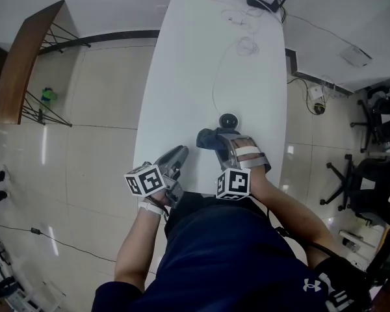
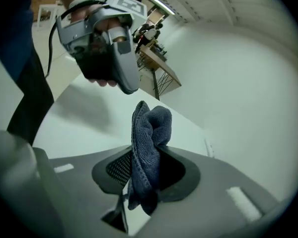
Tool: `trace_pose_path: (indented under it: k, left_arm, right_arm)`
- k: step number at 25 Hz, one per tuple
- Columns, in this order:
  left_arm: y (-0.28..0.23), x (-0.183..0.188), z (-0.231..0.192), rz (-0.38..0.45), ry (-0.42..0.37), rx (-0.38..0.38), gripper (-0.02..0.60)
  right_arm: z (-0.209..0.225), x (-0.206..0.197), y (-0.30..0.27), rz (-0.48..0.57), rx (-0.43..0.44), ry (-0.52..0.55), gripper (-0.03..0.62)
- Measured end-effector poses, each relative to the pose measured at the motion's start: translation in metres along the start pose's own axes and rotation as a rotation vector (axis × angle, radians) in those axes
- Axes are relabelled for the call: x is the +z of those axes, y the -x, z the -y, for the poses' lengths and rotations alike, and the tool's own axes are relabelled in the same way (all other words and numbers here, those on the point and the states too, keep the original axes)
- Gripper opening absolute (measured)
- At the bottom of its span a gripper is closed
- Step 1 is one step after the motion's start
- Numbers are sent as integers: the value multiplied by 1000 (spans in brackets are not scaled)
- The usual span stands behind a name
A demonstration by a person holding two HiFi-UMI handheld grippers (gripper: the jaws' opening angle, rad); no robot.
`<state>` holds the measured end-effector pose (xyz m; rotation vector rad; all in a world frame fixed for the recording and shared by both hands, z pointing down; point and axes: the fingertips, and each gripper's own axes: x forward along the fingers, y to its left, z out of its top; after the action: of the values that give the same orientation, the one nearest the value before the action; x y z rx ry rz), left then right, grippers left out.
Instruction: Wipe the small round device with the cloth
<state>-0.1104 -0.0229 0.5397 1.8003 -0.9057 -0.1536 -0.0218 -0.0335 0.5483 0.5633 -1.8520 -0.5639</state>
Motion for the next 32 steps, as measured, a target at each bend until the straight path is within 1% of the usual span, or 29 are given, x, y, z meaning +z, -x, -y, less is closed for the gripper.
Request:
trace_pose_path:
  k: [1, 2, 3, 4, 5, 6, 7, 8, 9, 10, 11, 12, 13, 14, 15, 16, 17, 18, 20, 22, 23, 24, 25, 26, 27, 28, 29, 30, 32]
  left_arm:
    - [0, 0, 0, 0, 2, -3, 93]
    - [0, 0, -1, -2, 4, -6, 92]
    - [1, 0, -2, -5, 4, -6, 93]
    - [1, 0, -4, -10, 5, -6, 92]
    - [1, -1, -5, -15, 6, -5, 93]
    - [1, -1, -7, -21, 7, -6, 93]
    - [0, 0, -8, -26, 6, -9, 93]
    - [-1, 1, -8, -32, 5, -13, 92]
    - [-2, 2, -8, -38, 4, -18, 92]
    - [-4, 4, -8, -43, 3, -24, 92]
    - [-5, 5, -6, -47, 1, -30, 91]
    - [-7, 7, -4, -51, -2, -38, 87]
    - [-9, 9, -1, -53, -7, -48, 87]
    - [-10, 11, 1, -56, -12, -58, 87]
    - [-10, 14, 2, -57, -16, -66, 87]
    - [-9, 16, 1, -59, -20, -71, 87]
    - [-8, 18, 0, -60, -23, -72, 87]
    - [-8, 20, -2, -62, -26, -71, 87]
    - [-6, 21, -6, -63, -27, -70, 86]
    - [-3, 24, -9, -58, -24, -70, 86]
    - [0, 26, -11, -53, -23, -69, 86]
    - [3, 29, -14, -47, -21, -66, 86]
    - [6, 32, -17, -42, -19, -62, 84]
    - [9, 35, -21, -37, -16, -58, 83]
    - [12, 37, -25, -33, -14, -53, 83]
    - [15, 38, -28, -30, -14, -47, 83]
    - [17, 40, -31, -26, -15, -41, 83]
    - [18, 40, -33, -22, -14, -37, 83]
    - [19, 40, -36, -13, 1, -42, 83]
  right_arm:
    - [2, 1, 3, 24, 32, -104, 123]
    - [8, -1, 8, 55, 68, -259, 123]
    - [19, -6, 14, 92, 106, -458, 123]
    - [31, -15, 20, 130, 135, -683, 123]
    - [46, -29, 25, 160, 145, -903, 123]
    - [61, -48, 29, 167, 132, -1090, 123]
    - [73, -70, 30, 144, 107, -1232, 123]
    - [79, -92, 29, 95, 91, -1332, 121]
    - [80, -110, 24, 37, 101, -1408, 121]
    - [77, -121, 17, -5, 137, -1475, 121]
    - [76, -126, 10, -23, 178, -1534, 121]
    - [78, -125, 6, -25, 197, -1562, 121]
    - [84, -122, 4, -28, 175, -1534, 121]
    - [94, -116, 3, -39, 118, -1442, 123]
    - [105, -107, 4, -55, 43, -1294, 123]
    - [114, -92, 5, -70, -26, -1114, 123]
    - [119, -74, 5, -84, -74, -921, 123]
    - [118, -54, 3, -94, -98, -736, 123]
    - [97, -21, -6, -111, -88, -423, 123]
    - [65, -1, -16, -139, -56, -178, 123]
    - [49, 5, -20, -157, -44, -75, 123]
    - [36, 9, -24, -174, -34, 5, 121]
    - [26, 11, -26, -185, -24, 56, 121]
    - [19, 14, -26, -187, -14, 69, 121]
    - [17, 17, -25, -178, -5, 41, 121]
    - [21, 19, -21, -158, 0, -35, 121]
    - [32, 18, -17, -132, 3, -161, 121]
    - [49, 13, -12, -106, 2, -328, 121]
    - [89, -13, -5, -66, -13, -706, 121]
